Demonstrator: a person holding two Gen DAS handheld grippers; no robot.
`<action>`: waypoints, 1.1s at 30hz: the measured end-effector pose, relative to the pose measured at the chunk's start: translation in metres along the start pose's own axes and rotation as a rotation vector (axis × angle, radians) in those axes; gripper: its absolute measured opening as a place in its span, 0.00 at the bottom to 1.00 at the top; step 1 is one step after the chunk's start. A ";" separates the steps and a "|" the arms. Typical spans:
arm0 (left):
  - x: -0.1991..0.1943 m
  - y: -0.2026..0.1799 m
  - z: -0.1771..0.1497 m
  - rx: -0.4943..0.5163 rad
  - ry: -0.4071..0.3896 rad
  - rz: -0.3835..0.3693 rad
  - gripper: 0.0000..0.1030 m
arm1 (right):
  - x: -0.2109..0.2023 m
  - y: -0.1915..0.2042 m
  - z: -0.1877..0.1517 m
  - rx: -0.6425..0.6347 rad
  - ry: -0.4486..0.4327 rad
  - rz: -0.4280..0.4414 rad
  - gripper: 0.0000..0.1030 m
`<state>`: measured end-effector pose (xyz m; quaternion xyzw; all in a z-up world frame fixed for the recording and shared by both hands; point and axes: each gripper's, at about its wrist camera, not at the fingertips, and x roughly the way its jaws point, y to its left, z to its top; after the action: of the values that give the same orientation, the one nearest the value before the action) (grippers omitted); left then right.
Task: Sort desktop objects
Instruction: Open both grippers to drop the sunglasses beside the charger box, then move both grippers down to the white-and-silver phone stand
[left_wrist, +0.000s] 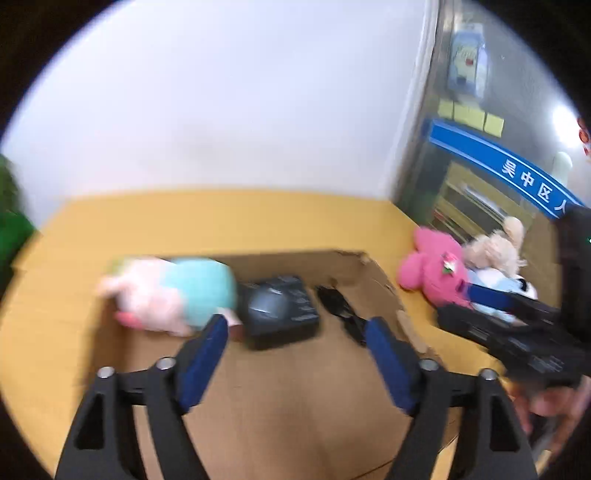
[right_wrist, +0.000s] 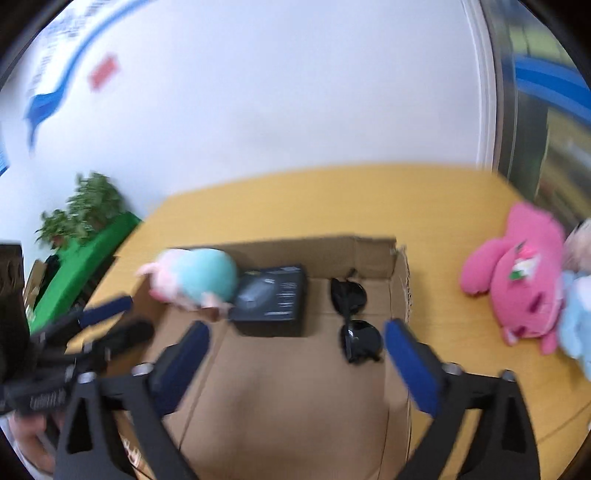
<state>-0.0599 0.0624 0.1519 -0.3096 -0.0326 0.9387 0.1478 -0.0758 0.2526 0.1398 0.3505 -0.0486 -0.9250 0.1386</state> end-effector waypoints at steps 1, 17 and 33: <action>-0.013 0.004 -0.005 0.006 -0.020 0.031 0.77 | -0.013 0.010 -0.004 -0.021 -0.031 -0.004 1.00; -0.082 0.008 -0.143 0.011 0.030 0.159 0.77 | -0.050 0.065 -0.177 -0.091 0.039 -0.030 1.00; -0.056 0.022 -0.198 -0.017 0.167 0.198 0.77 | 0.029 0.048 -0.221 -0.057 0.247 0.070 0.56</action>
<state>0.0939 0.0187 0.0212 -0.3898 0.0024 0.9193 0.0541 0.0601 0.1993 -0.0353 0.4559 -0.0173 -0.8703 0.1856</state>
